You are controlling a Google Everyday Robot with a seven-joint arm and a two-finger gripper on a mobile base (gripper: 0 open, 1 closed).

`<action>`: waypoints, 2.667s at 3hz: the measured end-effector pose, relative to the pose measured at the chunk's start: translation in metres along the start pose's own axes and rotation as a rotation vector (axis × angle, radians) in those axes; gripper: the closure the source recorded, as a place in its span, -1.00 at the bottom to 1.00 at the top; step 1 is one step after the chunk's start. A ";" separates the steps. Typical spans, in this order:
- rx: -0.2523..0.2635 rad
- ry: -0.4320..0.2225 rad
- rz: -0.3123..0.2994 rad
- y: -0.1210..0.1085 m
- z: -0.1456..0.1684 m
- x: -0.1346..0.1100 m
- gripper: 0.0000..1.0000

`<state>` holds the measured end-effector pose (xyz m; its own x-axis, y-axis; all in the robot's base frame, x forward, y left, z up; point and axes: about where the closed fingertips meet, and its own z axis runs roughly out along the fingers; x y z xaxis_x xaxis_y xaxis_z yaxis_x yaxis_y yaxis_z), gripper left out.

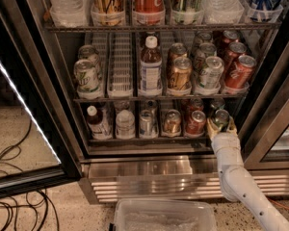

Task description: Pick green can from bottom shelf of fridge

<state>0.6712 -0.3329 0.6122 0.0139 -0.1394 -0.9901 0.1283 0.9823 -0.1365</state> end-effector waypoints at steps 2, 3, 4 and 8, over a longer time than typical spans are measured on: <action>-0.004 -0.014 0.036 0.001 -0.004 -0.009 1.00; -0.013 -0.059 0.069 -0.005 -0.010 -0.030 1.00; -0.024 -0.104 0.091 -0.009 -0.020 -0.052 1.00; -0.357 -0.141 0.195 0.021 -0.071 -0.113 1.00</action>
Offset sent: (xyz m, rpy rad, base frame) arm -0.0098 0.0030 0.0176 0.0697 -0.0352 0.0133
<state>0.6017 -0.2874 0.7186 0.1422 0.0622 -0.9879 -0.2414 0.9701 0.0264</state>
